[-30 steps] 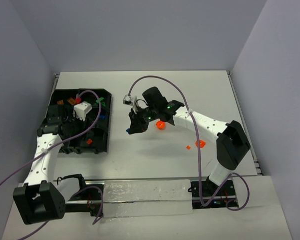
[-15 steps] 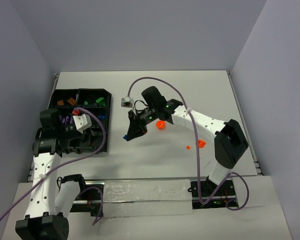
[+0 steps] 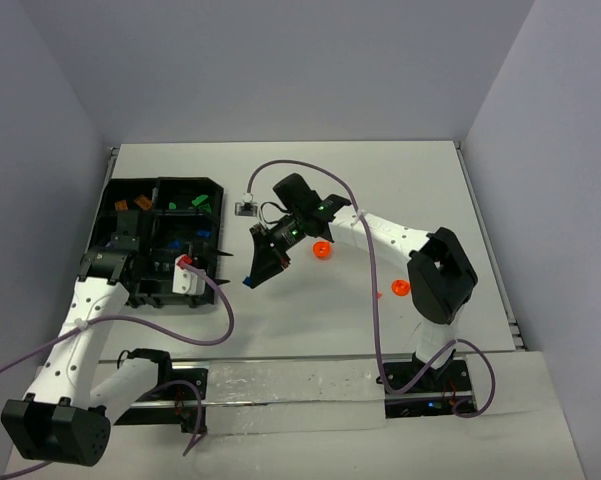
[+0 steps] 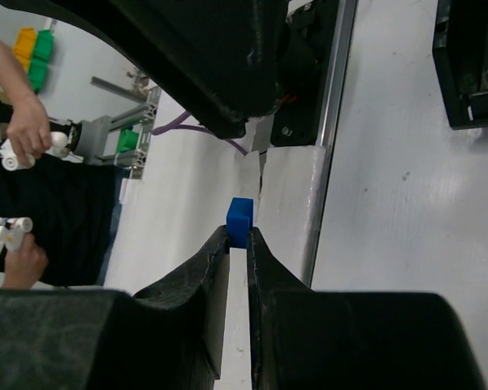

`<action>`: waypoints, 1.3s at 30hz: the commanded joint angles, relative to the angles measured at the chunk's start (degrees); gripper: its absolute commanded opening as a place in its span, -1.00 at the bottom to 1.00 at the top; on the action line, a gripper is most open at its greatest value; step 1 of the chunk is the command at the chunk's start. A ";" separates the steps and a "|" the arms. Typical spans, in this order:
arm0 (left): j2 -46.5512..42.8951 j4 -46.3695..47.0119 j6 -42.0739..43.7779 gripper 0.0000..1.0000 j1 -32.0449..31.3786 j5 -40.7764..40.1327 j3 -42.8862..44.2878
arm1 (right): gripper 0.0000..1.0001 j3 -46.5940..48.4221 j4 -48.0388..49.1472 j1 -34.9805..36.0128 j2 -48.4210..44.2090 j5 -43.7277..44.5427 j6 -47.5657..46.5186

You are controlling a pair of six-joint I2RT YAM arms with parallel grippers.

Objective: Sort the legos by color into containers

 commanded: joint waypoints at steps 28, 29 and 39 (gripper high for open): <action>3.87 -2.91 6.65 -0.14 -12.19 -2.23 4.42 | -1.00 3.74 1.52 -0.46 1.19 -7.20 4.85; 3.87 -2.86 6.54 -0.14 -12.31 -2.31 4.36 | -1.00 3.76 1.54 -0.46 1.21 -7.29 4.85; 3.87 -0.12 2.74 -0.30 -13.83 -2.55 4.01 | -1.00 4.09 1.69 -0.46 1.27 -7.26 4.94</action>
